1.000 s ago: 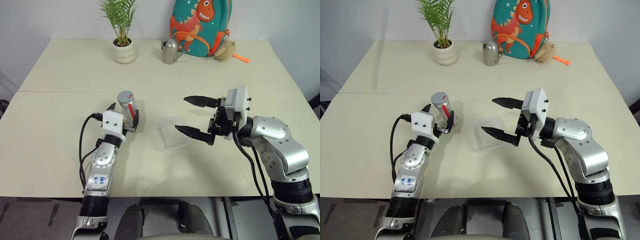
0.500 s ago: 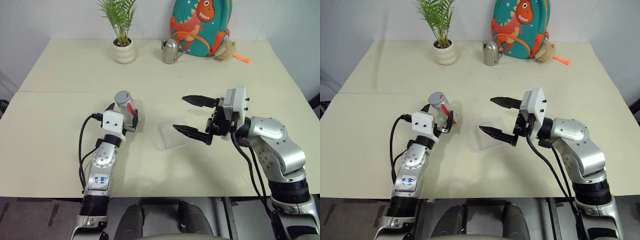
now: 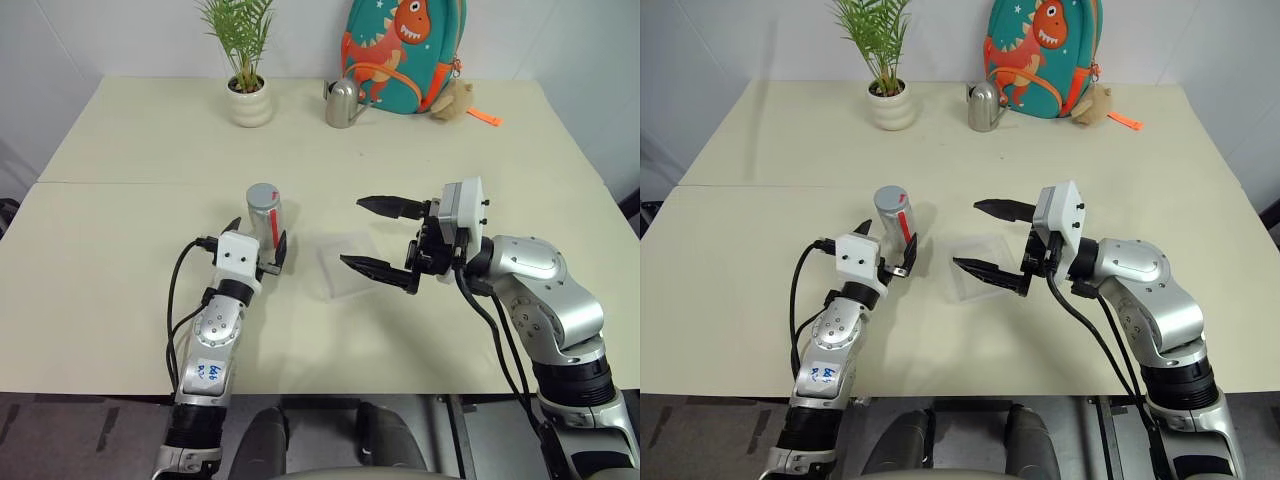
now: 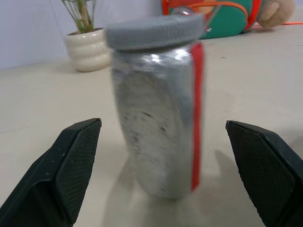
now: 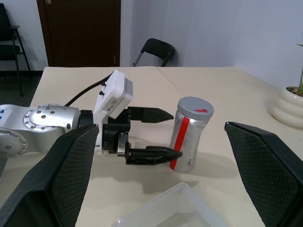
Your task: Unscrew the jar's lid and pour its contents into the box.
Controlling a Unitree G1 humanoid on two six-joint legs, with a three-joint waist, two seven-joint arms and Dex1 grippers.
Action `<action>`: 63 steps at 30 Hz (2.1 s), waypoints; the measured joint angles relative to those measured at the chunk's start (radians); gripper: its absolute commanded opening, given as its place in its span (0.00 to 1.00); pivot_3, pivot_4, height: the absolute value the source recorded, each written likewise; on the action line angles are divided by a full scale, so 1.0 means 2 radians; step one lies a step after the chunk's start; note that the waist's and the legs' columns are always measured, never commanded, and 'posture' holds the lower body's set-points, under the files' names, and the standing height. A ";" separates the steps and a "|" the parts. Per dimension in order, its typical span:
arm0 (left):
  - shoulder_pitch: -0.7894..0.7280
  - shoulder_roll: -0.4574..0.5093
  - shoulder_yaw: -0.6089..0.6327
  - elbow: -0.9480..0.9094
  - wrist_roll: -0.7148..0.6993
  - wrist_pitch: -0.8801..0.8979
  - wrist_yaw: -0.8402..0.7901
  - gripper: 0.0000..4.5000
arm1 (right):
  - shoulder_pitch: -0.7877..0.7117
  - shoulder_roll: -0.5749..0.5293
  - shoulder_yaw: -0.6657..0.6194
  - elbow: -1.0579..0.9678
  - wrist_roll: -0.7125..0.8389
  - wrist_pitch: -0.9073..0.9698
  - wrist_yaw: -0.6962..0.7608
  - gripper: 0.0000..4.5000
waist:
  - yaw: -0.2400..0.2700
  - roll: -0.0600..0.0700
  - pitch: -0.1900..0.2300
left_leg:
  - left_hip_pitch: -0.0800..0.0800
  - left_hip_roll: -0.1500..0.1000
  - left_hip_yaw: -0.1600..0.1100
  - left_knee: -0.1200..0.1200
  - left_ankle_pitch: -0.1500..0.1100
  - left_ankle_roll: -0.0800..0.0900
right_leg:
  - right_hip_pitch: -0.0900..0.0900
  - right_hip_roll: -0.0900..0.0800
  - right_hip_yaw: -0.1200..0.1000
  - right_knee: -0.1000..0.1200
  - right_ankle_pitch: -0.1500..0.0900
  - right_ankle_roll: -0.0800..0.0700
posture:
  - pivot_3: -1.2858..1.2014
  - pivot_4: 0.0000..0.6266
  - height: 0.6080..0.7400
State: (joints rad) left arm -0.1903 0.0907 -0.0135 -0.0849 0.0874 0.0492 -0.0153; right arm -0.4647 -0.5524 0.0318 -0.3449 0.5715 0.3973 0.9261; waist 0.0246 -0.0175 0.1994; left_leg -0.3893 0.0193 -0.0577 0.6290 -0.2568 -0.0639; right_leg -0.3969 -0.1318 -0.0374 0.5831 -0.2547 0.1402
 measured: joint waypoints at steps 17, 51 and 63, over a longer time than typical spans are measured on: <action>-0.019 -0.042 -0.018 0.006 0.045 0.020 0.066 1.00 | -0.001 0.000 0.001 -0.004 0.006 0.023 0.004 1.00 | 0.001 0.000 0.000 | 0.000 0.000 0.000 0.000 0.000 0.000 | 0.000 0.000 0.000 0.000 0.000 0.000 | 0.52 0.24 1.00; -0.085 0.041 0.054 0.108 -0.122 -0.074 -0.110 0.67 | -0.009 0.020 0.002 -0.003 -0.001 0.018 -0.003 1.00 | -0.001 0.000 0.000 | 0.000 0.000 0.000 0.000 -0.001 0.000 | 0.000 0.000 0.000 -0.001 0.000 0.000 | 0.52 0.24 1.00; -0.125 0.221 0.097 0.215 -0.237 -0.056 -0.421 0.67 | 0.013 0.013 0.000 -0.004 -0.006 0.009 -0.004 1.00 | 0.000 0.000 0.000 | 0.000 0.000 0.001 0.000 -0.001 0.000 | -0.001 0.000 0.000 -0.001 0.000 0.000 | 0.52 0.24 1.00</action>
State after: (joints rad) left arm -0.4411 0.5319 0.1797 0.3456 -0.3865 -0.0622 -0.8568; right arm -0.4386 -0.5273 0.0325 -0.3520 0.5593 0.4147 0.9179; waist 0.0243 -0.0171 0.1997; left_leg -0.3902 0.0198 -0.0566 0.6282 -0.2582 -0.0649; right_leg -0.3981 -0.1317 -0.0376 0.5815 -0.2551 0.1401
